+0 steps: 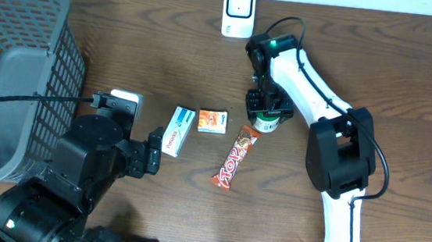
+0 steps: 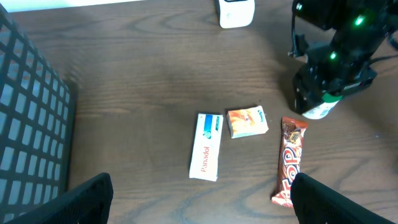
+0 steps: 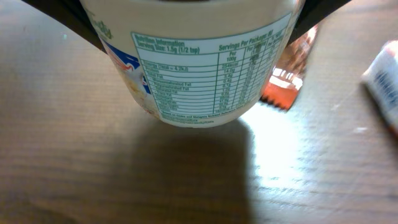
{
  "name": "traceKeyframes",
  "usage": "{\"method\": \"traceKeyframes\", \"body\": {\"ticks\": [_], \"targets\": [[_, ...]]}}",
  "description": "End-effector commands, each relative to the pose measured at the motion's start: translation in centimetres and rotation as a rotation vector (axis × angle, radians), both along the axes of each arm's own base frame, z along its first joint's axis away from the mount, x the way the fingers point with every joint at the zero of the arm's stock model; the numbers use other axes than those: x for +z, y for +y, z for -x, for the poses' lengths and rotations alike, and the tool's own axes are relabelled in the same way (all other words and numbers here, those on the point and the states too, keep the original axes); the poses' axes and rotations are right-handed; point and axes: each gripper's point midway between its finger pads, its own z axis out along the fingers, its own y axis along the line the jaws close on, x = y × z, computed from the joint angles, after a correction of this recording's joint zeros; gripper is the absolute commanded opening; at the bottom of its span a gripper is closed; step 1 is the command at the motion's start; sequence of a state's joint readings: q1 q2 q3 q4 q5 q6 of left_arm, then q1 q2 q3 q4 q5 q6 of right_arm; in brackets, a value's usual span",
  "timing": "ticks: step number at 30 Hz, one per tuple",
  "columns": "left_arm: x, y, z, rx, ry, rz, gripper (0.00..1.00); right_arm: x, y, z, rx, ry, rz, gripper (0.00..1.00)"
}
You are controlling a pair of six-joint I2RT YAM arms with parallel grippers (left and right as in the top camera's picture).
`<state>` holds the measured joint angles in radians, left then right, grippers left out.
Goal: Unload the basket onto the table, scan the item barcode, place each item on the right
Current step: 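Close the right gripper on the jar lid and lift it, then carry the jar to the white scanner and hold its label there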
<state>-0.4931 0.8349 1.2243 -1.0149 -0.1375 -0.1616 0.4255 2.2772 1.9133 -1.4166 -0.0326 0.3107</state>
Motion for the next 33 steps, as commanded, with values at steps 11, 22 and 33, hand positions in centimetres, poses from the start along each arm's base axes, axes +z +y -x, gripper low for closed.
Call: {"method": "traceKeyframes", "body": {"ticks": [11,22,33], "targets": [[0.1,0.1,0.1,0.012,-0.002,0.011,0.91,5.1,4.2,3.2,0.004,0.223,-0.413,0.51],[0.1,0.1,0.1,0.012,-0.002,0.011,0.91,7.1,5.1,4.7,0.005,0.318,-0.565,0.5],[0.1,0.1,0.1,0.012,-0.002,0.011,0.92,5.4,7.8,-2.9,0.172,-0.052,-0.685,0.49]]}}
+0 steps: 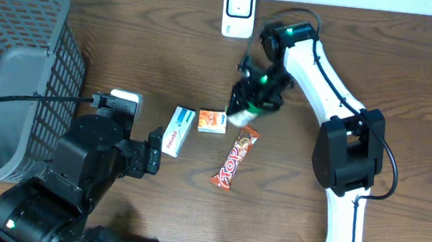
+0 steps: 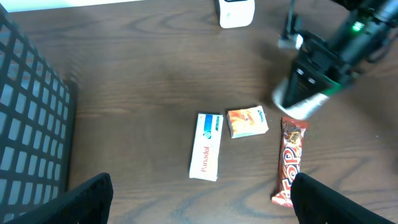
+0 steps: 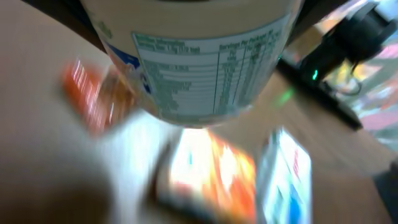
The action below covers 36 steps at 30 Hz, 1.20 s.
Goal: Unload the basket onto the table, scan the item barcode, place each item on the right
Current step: 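Carry the jar to the white scanner and hold its label there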
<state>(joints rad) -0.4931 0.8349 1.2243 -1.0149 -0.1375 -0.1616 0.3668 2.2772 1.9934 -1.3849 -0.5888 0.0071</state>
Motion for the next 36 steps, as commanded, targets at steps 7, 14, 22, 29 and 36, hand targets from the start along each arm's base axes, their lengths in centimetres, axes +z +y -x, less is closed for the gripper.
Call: {"method": "traceKeyframes", "body": {"ticks": [7,14,22,29,36], "targets": [[0.1,0.1,0.1,0.012,-0.002,0.011,0.91,0.0,-0.7,-10.4,-0.023,-0.478,0.073,0.42],[0.1,0.1,0.1,0.012,-0.002,0.011,0.91,1.6,-1.8,-17.1,-0.11,-0.774,0.182,0.44],[0.1,0.1,0.1,0.012,-0.002,0.011,0.92,4.2,-1.9,-22.4,-0.282,-1.0,0.175,0.49],[0.1,0.1,0.1,0.012,-0.002,0.01,0.91,1.4,-0.9,-26.1,-0.347,-1.111,0.133,0.61],[0.1,0.1,0.1,0.012,-0.002,0.011,0.91,1.4,-1.4,-28.5,-0.435,-1.251,0.192,0.62]]}}
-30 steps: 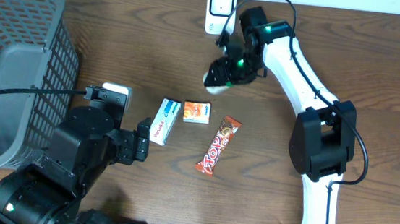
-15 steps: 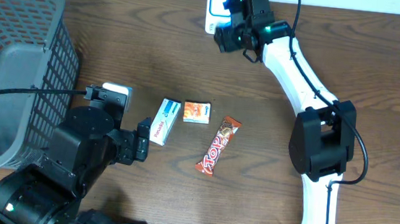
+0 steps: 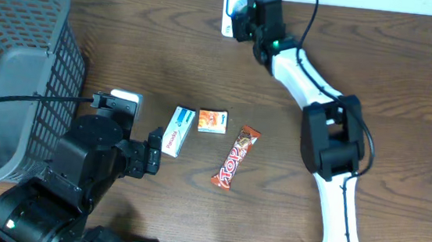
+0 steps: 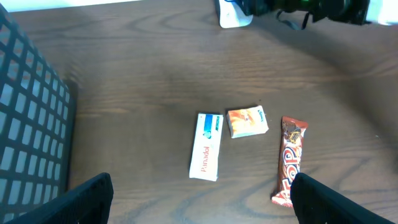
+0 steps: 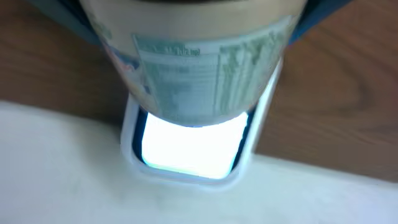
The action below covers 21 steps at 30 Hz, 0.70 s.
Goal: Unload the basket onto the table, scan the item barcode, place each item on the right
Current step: 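Carry the jar to the white scanner and hold its label there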
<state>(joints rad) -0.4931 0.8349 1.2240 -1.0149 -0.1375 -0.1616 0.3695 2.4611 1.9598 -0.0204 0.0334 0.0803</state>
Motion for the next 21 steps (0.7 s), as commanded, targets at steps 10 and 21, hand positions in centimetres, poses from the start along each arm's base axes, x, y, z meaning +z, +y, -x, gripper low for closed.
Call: {"method": "traceKeyframes", "body": {"ticks": [10,21], "targets": [[0.1,0.1,0.1,0.012,-0.003,0.011,0.91,2.4,-0.6,-1.1,-0.081,-0.095,0.013,0.62],[0.1,0.1,0.1,0.012,-0.002,0.011,0.91,5.4,1.3,-1.8,-0.053,-0.226,-0.03,0.64]]}}
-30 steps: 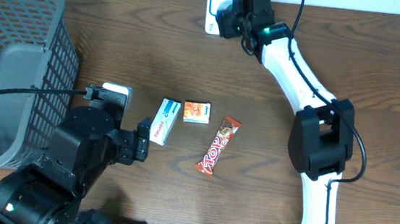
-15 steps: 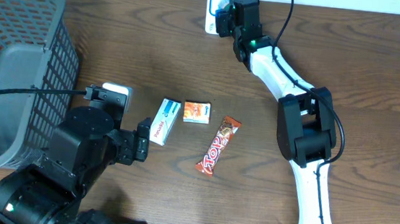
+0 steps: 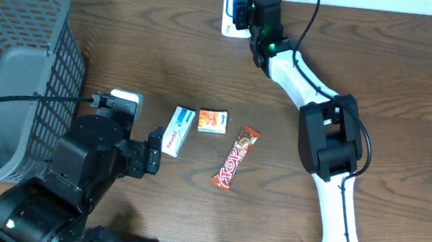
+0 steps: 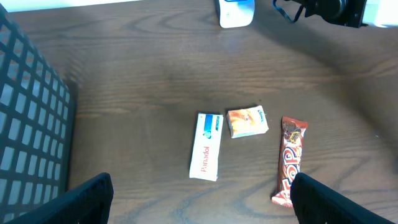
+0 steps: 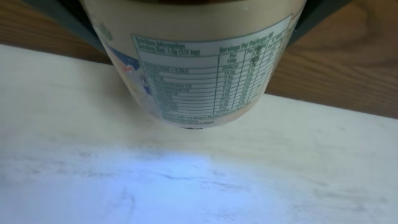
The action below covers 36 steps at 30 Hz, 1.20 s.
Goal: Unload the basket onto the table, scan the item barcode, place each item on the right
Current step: 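Carry the jar to the white scanner and hold its label there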
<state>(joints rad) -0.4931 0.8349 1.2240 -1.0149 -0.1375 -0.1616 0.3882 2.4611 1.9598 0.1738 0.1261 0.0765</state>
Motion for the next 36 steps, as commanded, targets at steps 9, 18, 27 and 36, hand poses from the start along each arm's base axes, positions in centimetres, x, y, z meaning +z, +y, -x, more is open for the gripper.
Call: {"method": "traceKeyframes", "body": {"ticks": [9,18,27,36], "targets": [[0.1,0.1,0.1,0.012,-0.003,0.011,0.91,-0.3,0.6,-0.5,0.006,-0.067,0.088,0.71],[0.1,0.1,0.1,0.012,-0.003,0.011,0.91,-0.3,1.2,0.1,0.012,-0.046,0.1,0.7],[0.1,0.1,0.1,0.012,-0.003,0.011,0.92,2.0,-0.2,3.8,0.009,0.15,0.151,0.79],[0.1,0.1,0.1,0.012,-0.003,0.011,0.91,1.6,-4.5,10.0,-0.195,0.477,0.05,0.92]]}}
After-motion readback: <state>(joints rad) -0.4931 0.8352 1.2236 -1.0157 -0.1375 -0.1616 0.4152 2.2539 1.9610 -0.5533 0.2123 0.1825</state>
